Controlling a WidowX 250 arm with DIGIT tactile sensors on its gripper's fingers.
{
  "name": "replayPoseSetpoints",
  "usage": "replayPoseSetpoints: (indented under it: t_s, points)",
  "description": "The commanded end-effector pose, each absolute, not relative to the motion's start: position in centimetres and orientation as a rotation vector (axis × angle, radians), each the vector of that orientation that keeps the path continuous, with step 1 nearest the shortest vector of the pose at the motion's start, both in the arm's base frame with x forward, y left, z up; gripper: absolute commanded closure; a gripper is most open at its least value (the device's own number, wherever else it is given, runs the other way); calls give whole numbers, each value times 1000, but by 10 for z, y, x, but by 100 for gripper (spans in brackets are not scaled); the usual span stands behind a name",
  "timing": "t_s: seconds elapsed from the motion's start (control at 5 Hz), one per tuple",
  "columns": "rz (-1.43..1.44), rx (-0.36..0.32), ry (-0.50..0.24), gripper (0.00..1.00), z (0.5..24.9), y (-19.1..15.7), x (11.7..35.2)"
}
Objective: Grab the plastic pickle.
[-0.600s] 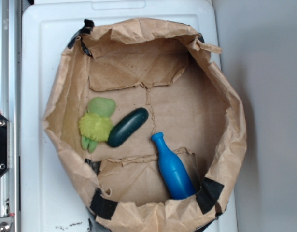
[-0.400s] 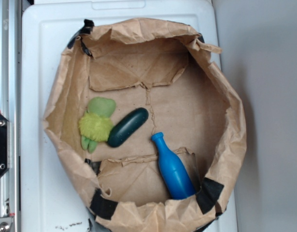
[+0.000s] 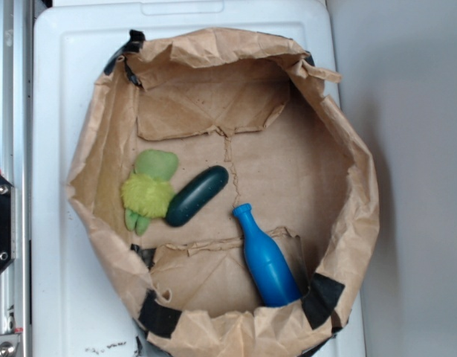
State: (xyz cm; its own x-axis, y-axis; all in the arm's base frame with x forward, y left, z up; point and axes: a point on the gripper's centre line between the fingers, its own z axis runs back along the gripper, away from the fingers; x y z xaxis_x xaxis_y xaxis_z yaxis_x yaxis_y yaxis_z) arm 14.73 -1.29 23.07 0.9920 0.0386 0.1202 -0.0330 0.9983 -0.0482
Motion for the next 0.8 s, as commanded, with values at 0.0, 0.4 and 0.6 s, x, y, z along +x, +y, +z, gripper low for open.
replayPoseSetpoints:
  t_s: [0.0,0.4,0.6]
  points:
    - [90,-30,-121,0,208,2,188]
    - [166,-59,-114,0,147,11,233]
    - [195,-58,-112,0,115,40,210]
